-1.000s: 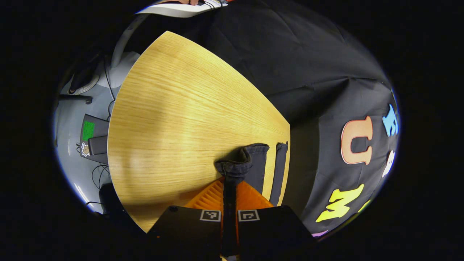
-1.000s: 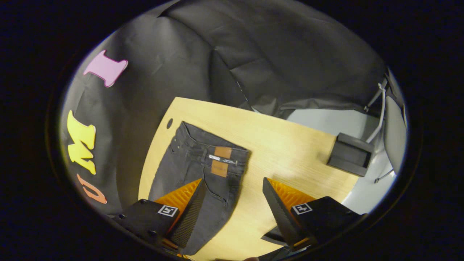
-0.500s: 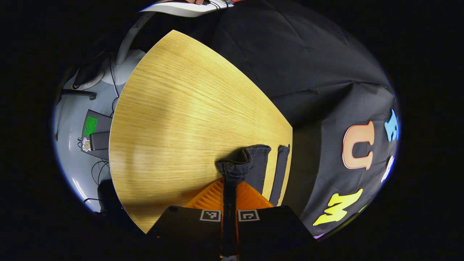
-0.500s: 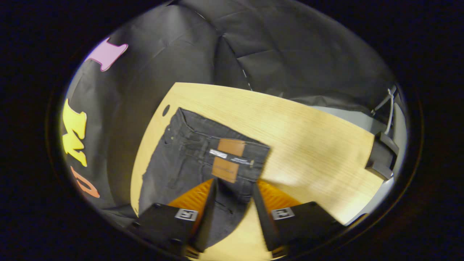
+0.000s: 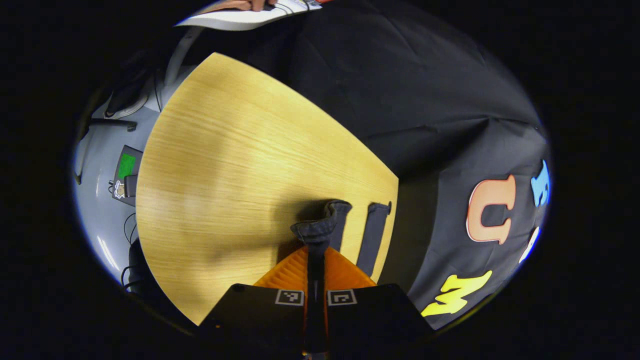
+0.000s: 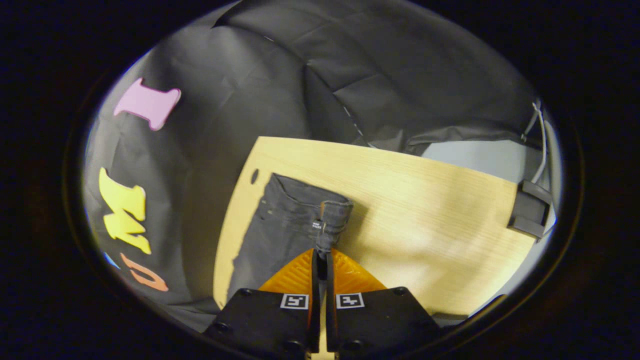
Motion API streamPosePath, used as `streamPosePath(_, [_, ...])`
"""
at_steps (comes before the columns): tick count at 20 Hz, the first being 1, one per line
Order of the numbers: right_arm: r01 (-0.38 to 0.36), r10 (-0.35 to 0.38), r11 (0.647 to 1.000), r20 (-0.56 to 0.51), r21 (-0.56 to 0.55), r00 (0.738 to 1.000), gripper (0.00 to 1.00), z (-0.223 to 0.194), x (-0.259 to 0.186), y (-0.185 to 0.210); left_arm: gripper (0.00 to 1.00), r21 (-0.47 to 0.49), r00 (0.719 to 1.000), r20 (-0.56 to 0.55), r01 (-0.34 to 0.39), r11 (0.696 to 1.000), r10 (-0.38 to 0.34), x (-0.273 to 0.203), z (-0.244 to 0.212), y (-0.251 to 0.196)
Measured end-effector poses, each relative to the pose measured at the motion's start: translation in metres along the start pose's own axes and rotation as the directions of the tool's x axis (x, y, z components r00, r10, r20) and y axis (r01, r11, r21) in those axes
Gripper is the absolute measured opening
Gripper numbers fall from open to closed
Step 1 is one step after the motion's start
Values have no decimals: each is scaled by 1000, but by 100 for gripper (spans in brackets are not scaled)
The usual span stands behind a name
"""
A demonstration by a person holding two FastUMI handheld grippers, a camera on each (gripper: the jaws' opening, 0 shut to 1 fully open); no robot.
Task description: Grasp the waist and the cuffs of the jeans and fold them to make the two legs overlap; first hold the waist and fold one-third of the jeans toward the cuffs, then hold the cuffs and fold the remaining one-third in the same direction to finish folding.
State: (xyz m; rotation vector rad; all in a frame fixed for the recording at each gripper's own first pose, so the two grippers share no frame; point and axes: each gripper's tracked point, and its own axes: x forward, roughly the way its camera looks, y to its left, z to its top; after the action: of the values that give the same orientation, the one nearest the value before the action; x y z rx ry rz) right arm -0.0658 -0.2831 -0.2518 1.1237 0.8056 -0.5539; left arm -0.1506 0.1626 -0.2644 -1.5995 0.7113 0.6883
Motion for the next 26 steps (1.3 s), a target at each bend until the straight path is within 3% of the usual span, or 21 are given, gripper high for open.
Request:
streamPosePath(4, [-107,108,994,-10,35,994,2,15,5,56,3,20,999,-42,31,999,-30,13,-3,-61])
streamPosePath(5, [-128,128,991,-9,35,992,5,18,9,70,3,34,998,-54,36,999,-34,19,-5,-75])
streamPosePath(9, [-184,184,983,6,-3,983,2,35,30,120,3,95,993,-90,88,992,-79,58,-10,-143])
streamPosePath(10, [-188,188,982,11,-10,982,6,39,39,129,3,111,992,-95,90,990,-80,71,-13,-155])
streamPosePath(11, [-189,190,982,15,-10,982,2,41,50,136,3,127,993,-100,82,989,-69,87,-16,-164])
streamPosePath(12, [-190,190,982,22,2,981,6,45,62,144,3,138,993,-104,77,987,-63,103,-19,-172])
streamPosePath(18, [-164,161,986,67,42,985,5,55,144,170,4,198,993,-109,67,978,-46,206,-32,-223])
streamPosePath(20, [-120,118,993,69,22,991,5,48,170,166,3,244,996,-93,26,969,-4,238,-37,-221])
streamPosePath(23, [-95,91,995,86,40,992,5,49,192,165,4,198,996,-78,-17,980,33,271,-41,-211])
streamPosePath(26, [-64,61,997,82,36,995,1,48,205,154,3,221,995,-75,-41,974,59,294,-42,-199])
